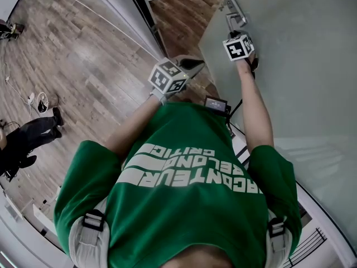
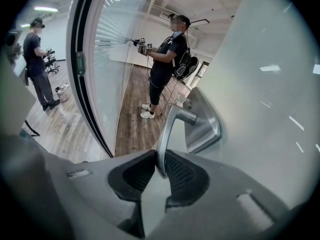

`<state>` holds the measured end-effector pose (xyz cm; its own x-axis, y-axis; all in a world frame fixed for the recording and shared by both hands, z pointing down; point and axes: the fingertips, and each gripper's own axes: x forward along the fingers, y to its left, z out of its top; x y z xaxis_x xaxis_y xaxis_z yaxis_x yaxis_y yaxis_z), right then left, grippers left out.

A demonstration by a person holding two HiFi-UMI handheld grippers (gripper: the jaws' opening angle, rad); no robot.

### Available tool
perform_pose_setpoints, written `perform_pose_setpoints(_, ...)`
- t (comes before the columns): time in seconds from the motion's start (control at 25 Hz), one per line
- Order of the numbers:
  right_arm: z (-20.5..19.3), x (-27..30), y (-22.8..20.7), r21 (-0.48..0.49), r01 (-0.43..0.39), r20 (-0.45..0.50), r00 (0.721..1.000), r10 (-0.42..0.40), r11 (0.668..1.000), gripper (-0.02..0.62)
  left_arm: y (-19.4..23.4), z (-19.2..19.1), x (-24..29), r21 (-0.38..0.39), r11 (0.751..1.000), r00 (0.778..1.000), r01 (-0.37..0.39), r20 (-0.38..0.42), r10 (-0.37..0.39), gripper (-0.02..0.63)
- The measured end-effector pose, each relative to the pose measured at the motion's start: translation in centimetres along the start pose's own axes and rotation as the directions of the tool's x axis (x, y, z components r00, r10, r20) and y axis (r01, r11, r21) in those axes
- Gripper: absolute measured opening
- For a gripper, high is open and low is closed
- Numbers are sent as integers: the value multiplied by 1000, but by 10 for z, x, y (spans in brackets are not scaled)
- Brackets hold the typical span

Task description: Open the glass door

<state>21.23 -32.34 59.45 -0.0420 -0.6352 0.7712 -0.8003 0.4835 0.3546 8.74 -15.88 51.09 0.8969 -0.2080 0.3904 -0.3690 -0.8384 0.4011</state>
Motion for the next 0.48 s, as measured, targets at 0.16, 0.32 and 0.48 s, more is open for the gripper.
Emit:
perform_pose_setpoints(0.16, -6, 4, -16, -16, 48, 11, 999, -48, 999, 55, -3, 5, 12, -6, 1000, 1000, -12, 11, 12, 17)
perform_pose_setpoints(0.32, -8, 5, -27, -1, 62, 10, 998, -62, 998, 58, -5, 5, 20, -19, 1000, 999, -21, 26, 22, 17)
perform_pose_setpoints(0.48, -5, 0, -44, 39, 48, -10, 999, -48, 998, 58, -13, 10, 29, -26, 1000, 999, -16, 29, 16, 17)
